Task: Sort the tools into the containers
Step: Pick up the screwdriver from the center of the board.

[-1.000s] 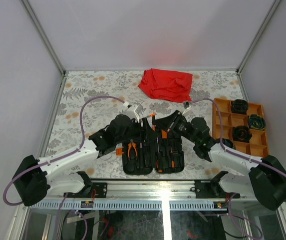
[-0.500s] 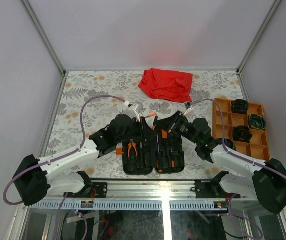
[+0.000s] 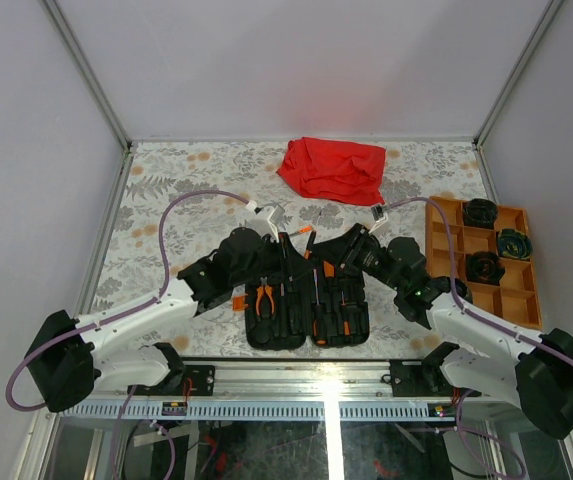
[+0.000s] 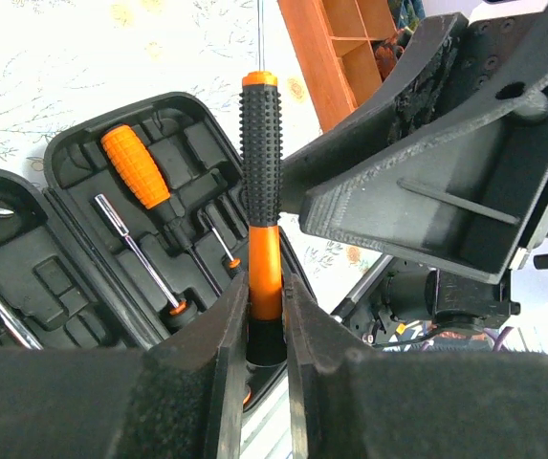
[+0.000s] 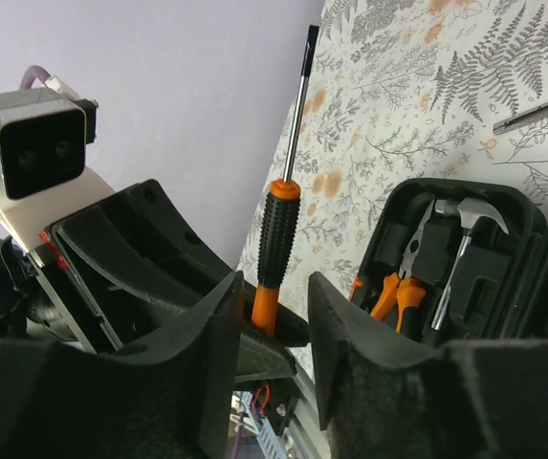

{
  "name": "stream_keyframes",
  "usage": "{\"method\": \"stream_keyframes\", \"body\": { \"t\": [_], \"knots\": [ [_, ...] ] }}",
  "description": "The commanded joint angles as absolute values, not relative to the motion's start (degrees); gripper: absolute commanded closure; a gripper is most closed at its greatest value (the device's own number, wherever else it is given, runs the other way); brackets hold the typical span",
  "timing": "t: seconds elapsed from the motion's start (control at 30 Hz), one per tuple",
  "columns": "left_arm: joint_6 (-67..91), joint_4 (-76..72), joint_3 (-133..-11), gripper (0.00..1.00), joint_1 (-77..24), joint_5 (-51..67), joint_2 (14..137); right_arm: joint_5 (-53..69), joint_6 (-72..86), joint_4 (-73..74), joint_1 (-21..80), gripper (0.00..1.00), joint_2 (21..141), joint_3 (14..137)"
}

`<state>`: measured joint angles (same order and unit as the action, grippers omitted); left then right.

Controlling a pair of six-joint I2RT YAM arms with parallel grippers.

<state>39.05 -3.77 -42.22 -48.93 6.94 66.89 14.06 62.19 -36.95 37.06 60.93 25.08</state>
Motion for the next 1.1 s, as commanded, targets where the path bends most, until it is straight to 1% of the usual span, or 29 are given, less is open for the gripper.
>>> {"method": "stream_keyframes", "body": {
  "t": [0.0,0.2,0.43,0.77,0.93,1.0,1.07],
  "knots": [
    [38.3,-5.8,-42.4,1.00,-48.8,5.5,65.8,12.0,58.5,-35.2,36.9,0.58,58.9,28.6],
    [38.1,-6.1,-42.0,1.00,-48.8,6.1,65.6,9.2,56.0,-32.2,37.0,0.49,57.4,28.9],
    [37.7,-6.3,-41.9,1.00,-48.8,7.3,65.9,8.3,55.5,-32.9,36.9,0.48,57.1,28.6],
    [37.5,-7.3,-41.5,1.00,-49.0,8.8,66.1,11.0,57.7,-38.6,37.0,0.54,61.2,28.5],
    [37.4,-7.3,-41.0,1.00,-49.2,9.4,66.2,12.0,58.9,-41.8,37.0,0.55,63.2,28.4],
    [37.3,-7.4,-40.8,1.00,-49.2,9.7,66.1,12.2,59.2,-42.6,37.0,0.57,63.7,28.4],
    [37.3,-7.4,-40.6,1.00,-49.3,9.8,66.1,12.3,59.3,-43.0,37.0,0.61,64.0,28.4]
  ]
}}
